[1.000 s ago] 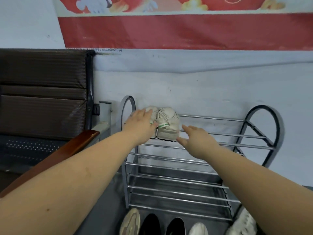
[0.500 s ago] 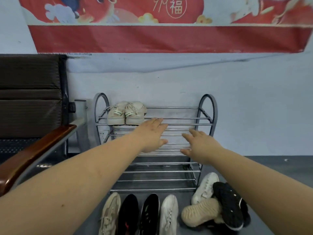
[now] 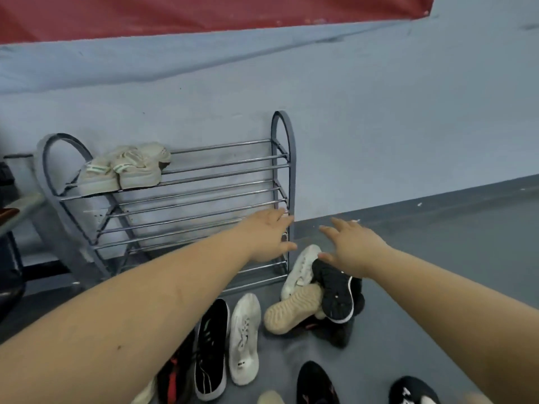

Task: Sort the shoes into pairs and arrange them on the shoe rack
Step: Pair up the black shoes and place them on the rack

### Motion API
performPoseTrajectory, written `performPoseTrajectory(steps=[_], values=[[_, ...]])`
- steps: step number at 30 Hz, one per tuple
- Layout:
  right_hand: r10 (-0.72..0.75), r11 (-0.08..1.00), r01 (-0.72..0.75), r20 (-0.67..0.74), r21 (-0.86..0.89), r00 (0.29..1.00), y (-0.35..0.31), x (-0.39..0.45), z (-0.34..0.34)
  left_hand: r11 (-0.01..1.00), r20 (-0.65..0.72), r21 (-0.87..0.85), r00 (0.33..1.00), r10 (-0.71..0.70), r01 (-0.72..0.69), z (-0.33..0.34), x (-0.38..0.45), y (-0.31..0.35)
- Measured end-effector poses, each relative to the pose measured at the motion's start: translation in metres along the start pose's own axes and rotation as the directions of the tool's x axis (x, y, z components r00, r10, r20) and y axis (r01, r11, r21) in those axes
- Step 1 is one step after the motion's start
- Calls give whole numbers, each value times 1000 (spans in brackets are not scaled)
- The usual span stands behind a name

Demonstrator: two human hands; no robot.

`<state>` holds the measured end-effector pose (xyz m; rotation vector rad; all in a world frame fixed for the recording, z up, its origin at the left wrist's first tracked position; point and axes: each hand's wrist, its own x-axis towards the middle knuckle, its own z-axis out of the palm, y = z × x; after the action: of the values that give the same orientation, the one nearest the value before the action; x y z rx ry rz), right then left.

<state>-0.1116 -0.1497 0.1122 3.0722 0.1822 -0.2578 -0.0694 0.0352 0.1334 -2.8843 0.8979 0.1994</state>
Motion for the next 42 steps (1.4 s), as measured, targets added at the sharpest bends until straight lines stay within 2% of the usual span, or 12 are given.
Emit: performPoseTrajectory(steps=[8,14,21,25,29,32,35,37,39,42], values=[[133,986,-146,155,76,979,71,22,65,997,149,-32,986,69,-64,57,61,28],[197,967,-233,281,103,939,112,49,131,997,272,-73,962,24,-4,112,112,31],[196,948,-281,422,148,885,131,73,211,991,429,-131,903,31,29,193,155,47],[157,931,-286,458,227,875,124,85,242,974,492,-194,870,-8,119,231,171,59],[119,922,-278,484,271,867,116,94,259,910,514,-333,857,-43,246,250,183,75],[123,929,-279,506,245,854,115,96,274,780,479,-522,875,-66,345,257,186,91],[113,929,-274,515,248,849,113,93,283,504,538,-693,835,-113,515,269,188,104],[106,909,-288,500,302,859,112,92,285,331,598,-728,792,-122,601,278,188,109],[97,852,-331,500,404,861,110,91,283,194,626,-745,770,-126,638,285,187,109],[96,679,-430,508,595,856,103,89,276,23,651,-752,747,-134,659,284,181,101]])
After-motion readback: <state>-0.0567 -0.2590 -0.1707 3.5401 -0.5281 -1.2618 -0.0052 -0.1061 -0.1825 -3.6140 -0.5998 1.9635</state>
